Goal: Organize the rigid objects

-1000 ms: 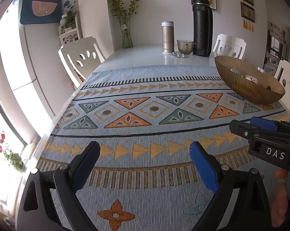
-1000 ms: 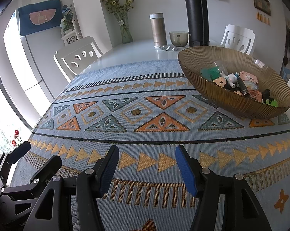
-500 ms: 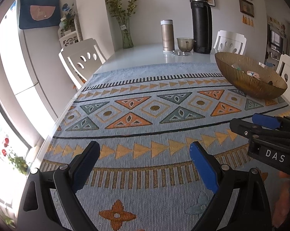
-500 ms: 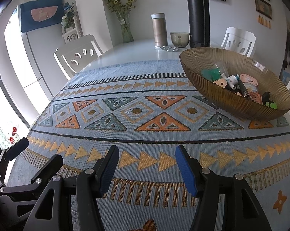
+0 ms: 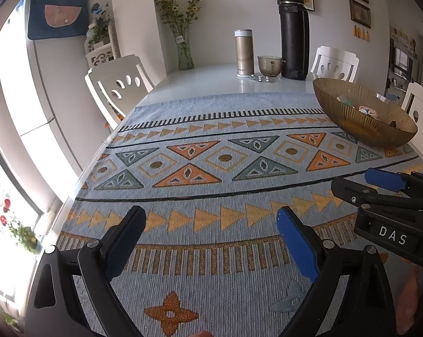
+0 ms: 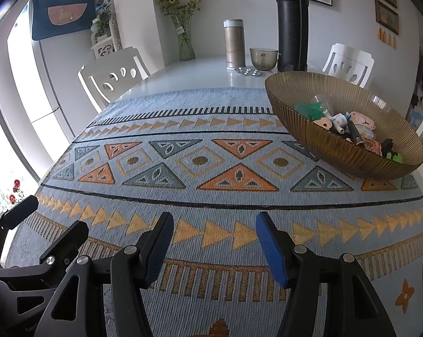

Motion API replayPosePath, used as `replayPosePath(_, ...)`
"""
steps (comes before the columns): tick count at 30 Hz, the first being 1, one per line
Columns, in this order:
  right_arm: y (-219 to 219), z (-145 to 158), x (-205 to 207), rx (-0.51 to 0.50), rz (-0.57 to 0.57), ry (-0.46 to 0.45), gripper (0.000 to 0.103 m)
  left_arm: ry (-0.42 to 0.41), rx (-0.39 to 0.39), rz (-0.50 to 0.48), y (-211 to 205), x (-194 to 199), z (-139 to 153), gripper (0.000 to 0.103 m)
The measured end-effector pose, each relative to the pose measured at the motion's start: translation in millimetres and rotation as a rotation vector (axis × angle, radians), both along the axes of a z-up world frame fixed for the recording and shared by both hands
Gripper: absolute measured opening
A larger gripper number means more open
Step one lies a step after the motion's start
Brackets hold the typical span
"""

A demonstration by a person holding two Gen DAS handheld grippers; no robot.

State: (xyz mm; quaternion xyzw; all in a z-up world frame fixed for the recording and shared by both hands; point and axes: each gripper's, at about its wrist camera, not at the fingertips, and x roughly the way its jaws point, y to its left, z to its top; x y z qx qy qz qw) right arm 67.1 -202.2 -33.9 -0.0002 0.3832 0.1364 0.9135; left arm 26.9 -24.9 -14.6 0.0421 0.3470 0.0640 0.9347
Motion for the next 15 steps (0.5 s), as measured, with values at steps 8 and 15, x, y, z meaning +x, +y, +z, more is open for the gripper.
replayPosePath(8, 3.8, -0.5, -1.4, -0.015, 0.007, -0.006, 0.059, 0.011, -0.011, 0.006, 2.7, 0.8, 0.1, 0.094)
replayPosePath(15, 5.1, -1.0, -1.6, -0.030, 0.010, -0.010, 0.059, 0.022, -0.028, 0.007, 6.0, 3.4, -0.7, 0.094)
